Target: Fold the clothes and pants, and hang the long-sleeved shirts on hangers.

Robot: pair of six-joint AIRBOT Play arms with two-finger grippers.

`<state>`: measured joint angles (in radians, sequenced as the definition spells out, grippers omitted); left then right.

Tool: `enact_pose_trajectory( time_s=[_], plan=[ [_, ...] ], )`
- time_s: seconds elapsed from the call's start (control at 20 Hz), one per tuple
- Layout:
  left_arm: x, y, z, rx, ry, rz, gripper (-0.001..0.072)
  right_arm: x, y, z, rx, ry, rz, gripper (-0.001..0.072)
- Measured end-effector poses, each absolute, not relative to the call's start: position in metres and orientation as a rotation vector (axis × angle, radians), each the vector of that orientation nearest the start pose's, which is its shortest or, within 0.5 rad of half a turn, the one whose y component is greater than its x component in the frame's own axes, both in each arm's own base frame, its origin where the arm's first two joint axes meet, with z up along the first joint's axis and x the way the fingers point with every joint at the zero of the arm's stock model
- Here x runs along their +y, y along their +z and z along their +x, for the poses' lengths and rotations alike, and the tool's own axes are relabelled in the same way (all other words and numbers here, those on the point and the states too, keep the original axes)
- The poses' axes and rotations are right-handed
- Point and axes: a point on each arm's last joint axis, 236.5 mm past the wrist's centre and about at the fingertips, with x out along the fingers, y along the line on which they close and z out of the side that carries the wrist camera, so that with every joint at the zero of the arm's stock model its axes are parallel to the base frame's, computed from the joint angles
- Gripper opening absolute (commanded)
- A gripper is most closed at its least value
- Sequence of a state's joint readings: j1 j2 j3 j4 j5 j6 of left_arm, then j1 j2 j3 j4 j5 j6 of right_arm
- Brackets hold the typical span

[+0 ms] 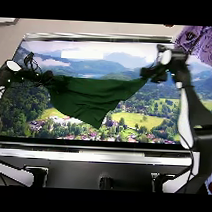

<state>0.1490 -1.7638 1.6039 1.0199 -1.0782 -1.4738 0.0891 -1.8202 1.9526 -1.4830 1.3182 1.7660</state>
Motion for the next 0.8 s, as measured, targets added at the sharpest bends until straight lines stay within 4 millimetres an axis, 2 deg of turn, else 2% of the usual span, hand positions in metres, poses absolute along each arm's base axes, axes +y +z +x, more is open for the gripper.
enact_pose_trajectory(
  time_s=[0.1,0.2,0.3,0.45,0.65,0.8],
  plan=[
    [-0.032,-0.013,0.525,1.154,-0.192,-0.526,0.0018,0.044,0.047,0.518,1.233,0.038,0.262,0.0608],
    [-0.033,-0.013,0.523,1.161,-0.195,-0.526,0.0018,0.046,0.041,0.499,1.303,0.113,0.387,0.062],
    [-0.033,-0.014,0.522,1.167,-0.197,-0.526,0.0018,0.071,0.029,0.477,1.388,0.238,0.532,0.0675],
    [-0.035,-0.014,0.519,1.18,-0.203,-0.526,0.0018,0.121,0.009,0.448,1.487,0.384,0.678,0.0676],
    [-0.035,-0.015,0.518,1.186,-0.205,-0.526,0.0018,0.189,-0.024,0.42,1.557,0.463,0.734,0.0685],
    [-0.035,-0.015,0.517,1.188,-0.205,-0.526,0.0018,0.225,-0.044,0.411,1.561,0.451,0.748,0.0684]
  ],
)
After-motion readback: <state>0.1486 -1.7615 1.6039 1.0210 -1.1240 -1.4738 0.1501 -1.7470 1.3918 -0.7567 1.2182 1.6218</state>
